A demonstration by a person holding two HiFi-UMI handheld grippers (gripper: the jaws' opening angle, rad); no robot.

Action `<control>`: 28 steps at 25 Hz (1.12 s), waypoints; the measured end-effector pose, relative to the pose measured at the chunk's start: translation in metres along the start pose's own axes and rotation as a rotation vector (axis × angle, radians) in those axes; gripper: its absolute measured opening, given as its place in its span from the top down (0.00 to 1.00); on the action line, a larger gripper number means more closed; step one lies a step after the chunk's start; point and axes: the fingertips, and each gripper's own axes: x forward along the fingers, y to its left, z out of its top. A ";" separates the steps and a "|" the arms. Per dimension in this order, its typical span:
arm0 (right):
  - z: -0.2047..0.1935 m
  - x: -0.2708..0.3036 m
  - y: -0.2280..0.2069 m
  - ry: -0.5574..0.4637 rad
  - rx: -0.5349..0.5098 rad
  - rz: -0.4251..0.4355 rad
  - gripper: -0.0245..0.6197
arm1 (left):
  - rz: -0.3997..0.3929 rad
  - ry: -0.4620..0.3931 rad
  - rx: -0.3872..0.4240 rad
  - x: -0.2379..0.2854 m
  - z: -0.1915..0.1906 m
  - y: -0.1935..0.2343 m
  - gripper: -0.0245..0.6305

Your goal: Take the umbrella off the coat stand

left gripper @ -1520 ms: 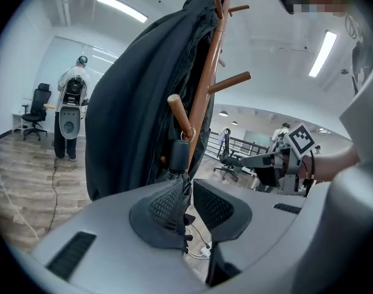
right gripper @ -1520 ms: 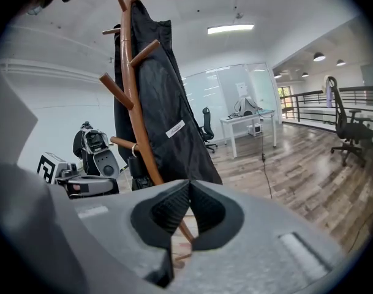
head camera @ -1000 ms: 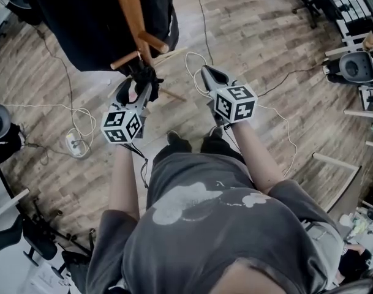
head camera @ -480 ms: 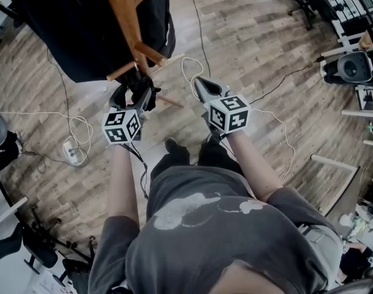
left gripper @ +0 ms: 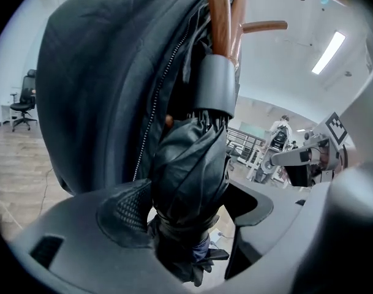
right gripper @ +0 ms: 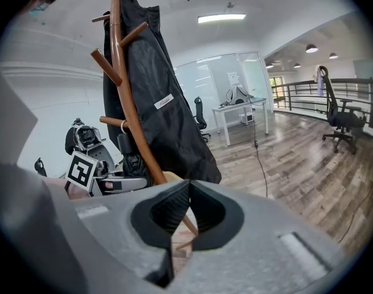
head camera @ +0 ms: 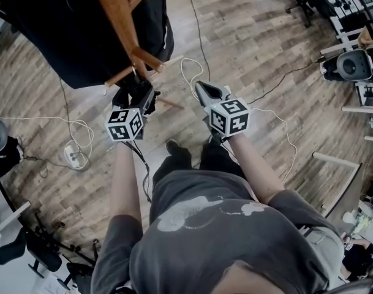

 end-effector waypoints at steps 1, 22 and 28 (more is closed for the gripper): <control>-0.001 0.000 0.000 0.003 0.002 -0.001 0.96 | -0.003 0.001 -0.004 0.002 -0.001 0.000 0.40; 0.010 0.000 0.007 -0.007 -0.045 0.012 0.96 | -0.048 0.142 0.036 0.012 -0.016 -0.008 0.50; 0.022 -0.001 0.014 -0.026 -0.055 0.022 0.96 | -0.046 0.149 0.015 -0.002 -0.012 -0.009 0.53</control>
